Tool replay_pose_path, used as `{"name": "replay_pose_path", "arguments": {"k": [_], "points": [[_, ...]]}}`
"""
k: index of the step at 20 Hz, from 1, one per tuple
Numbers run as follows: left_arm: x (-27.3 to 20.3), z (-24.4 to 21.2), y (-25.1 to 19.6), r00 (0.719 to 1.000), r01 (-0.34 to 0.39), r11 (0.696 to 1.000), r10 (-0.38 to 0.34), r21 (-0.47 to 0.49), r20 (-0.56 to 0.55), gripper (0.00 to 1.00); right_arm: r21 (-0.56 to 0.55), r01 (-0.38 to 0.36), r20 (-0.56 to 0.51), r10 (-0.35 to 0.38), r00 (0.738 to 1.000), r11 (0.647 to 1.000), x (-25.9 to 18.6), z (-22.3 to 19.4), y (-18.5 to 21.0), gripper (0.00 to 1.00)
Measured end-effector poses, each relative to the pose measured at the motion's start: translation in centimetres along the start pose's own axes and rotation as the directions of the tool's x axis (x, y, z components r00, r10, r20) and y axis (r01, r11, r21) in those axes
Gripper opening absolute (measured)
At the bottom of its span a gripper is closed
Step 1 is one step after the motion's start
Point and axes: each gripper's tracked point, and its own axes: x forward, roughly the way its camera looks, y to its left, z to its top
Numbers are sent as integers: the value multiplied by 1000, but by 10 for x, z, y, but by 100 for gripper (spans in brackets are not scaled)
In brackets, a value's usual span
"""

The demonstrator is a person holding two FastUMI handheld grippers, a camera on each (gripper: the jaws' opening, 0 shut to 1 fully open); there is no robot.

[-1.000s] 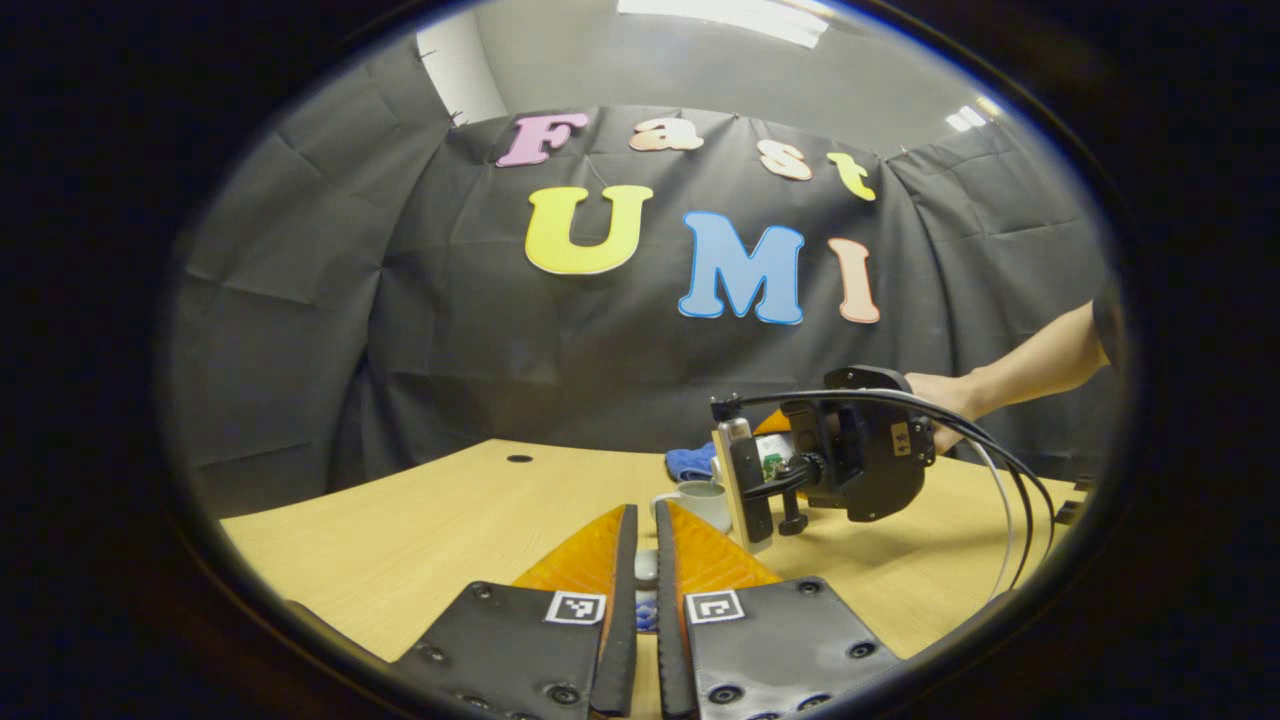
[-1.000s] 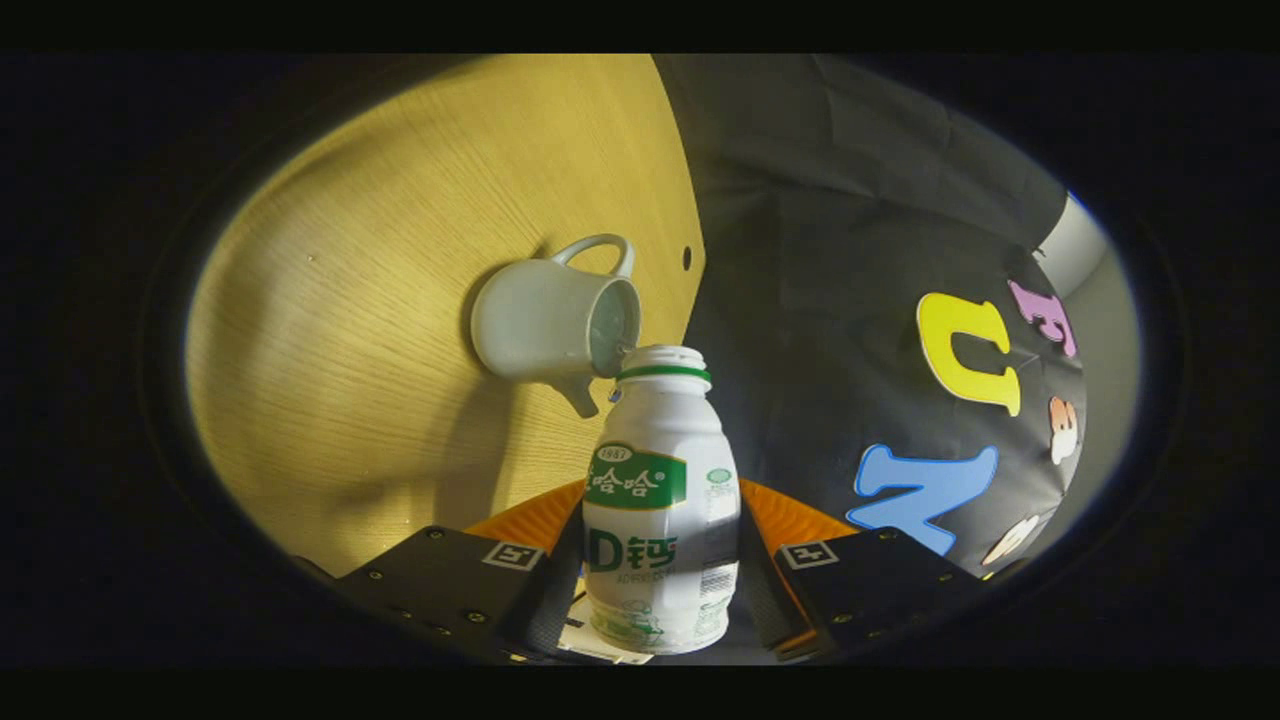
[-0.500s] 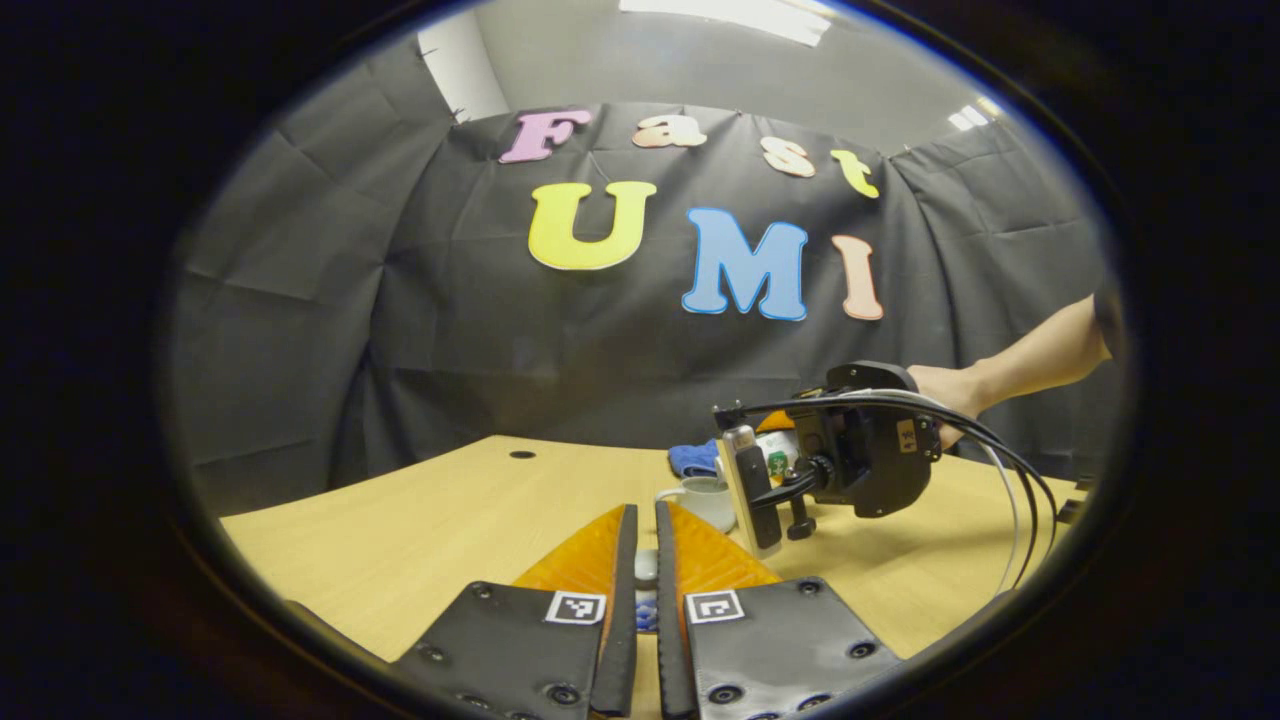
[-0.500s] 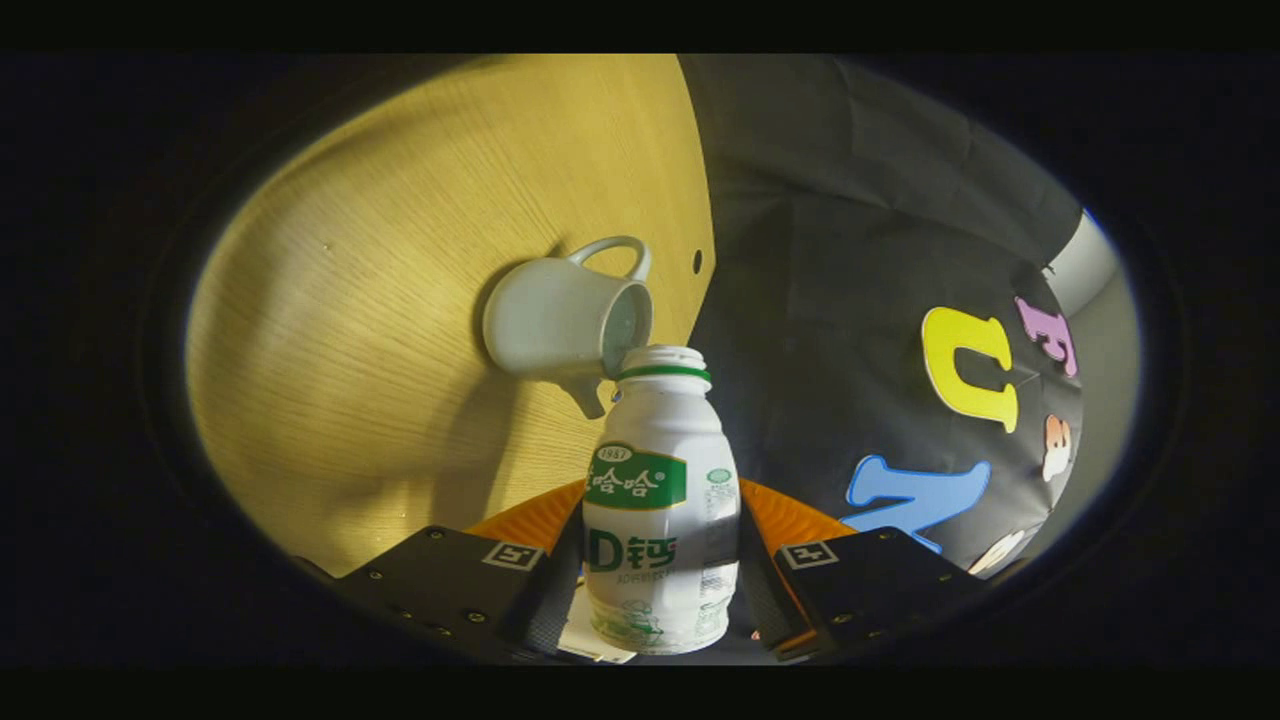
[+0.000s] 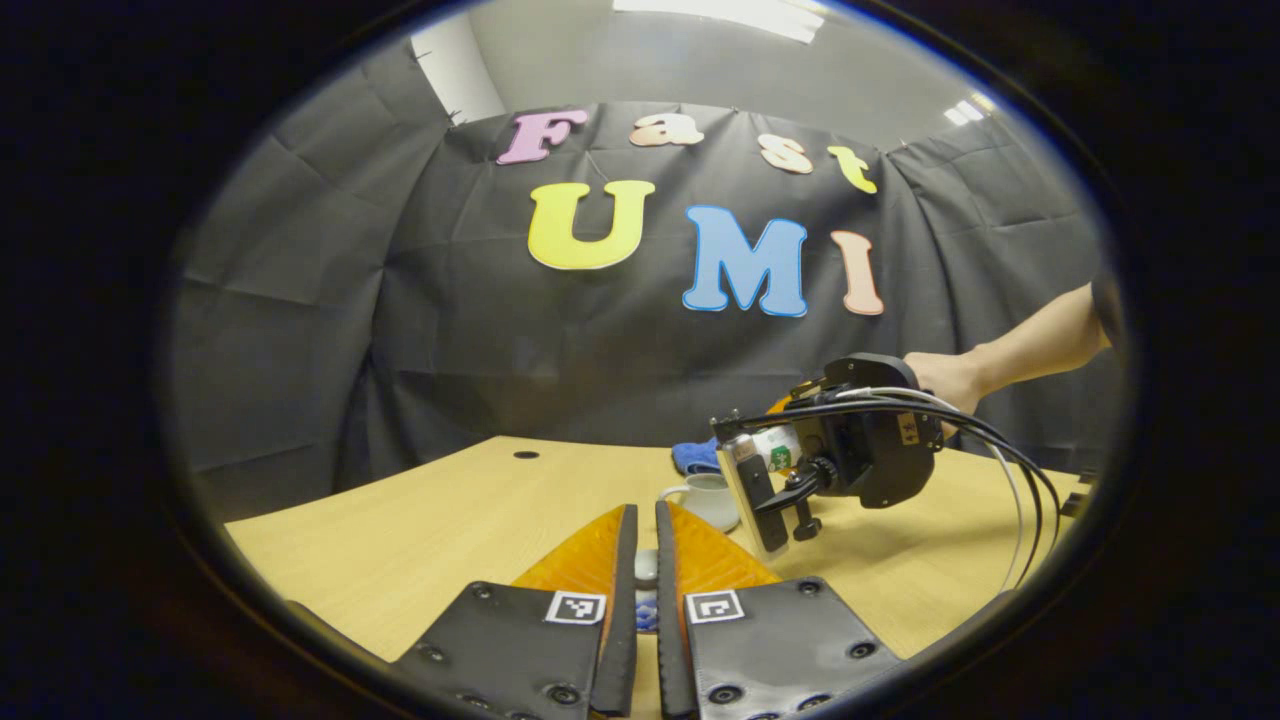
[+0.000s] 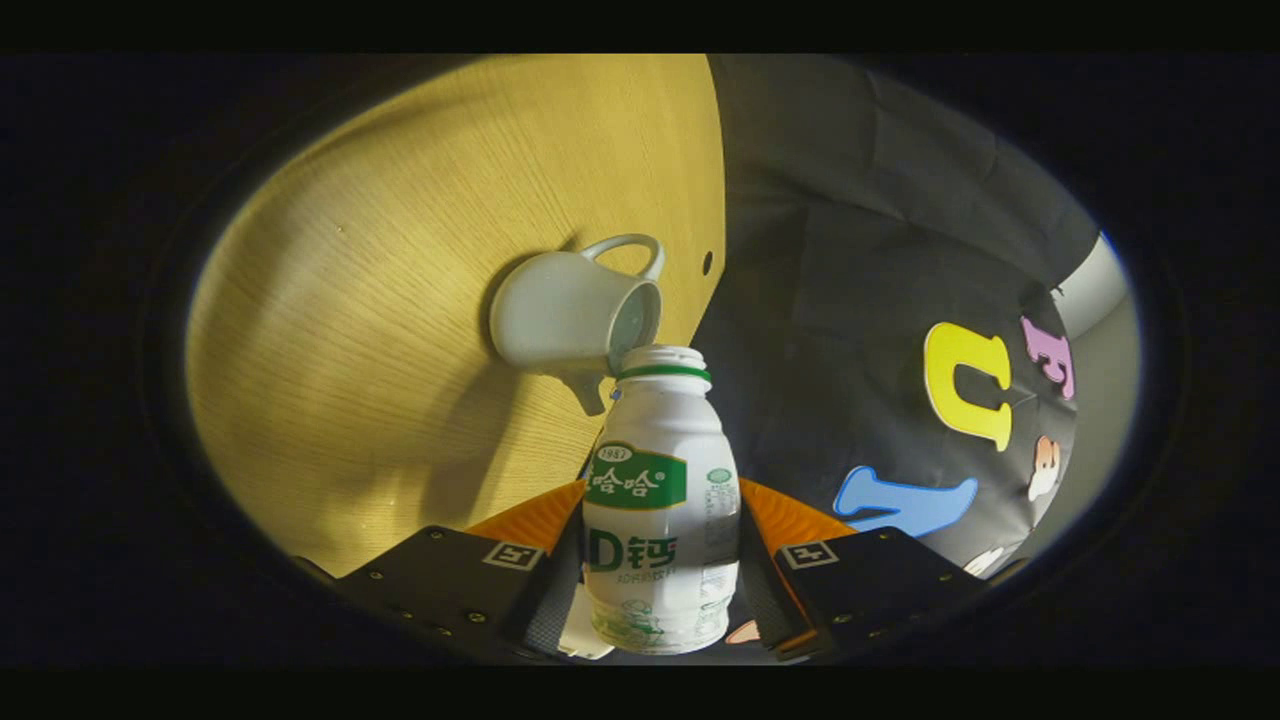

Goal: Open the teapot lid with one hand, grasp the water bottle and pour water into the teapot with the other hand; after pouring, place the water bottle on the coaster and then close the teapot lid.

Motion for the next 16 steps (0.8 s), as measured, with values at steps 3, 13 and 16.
{"name": "replay_pose_path", "arguments": {"k": [3, 13, 16], "points": [[0, 0, 2, 1000, -3, 1000, 3, 6, 1, 19, -27, 6, 1, -6, 1000, 1000, 2, -1, -2, 71], [0, -1, 3, 1000, -4, 1000, 4, 7, 0, 19, -119, 56, 10, -55, 998, 991, 2, -3, -17, 71], [0, -1, 4, 1000, -5, 1000, 5, 6, 0, 19, -146, 73, 16, -71, 997, 987, 1, -2, -24, 71]]}}
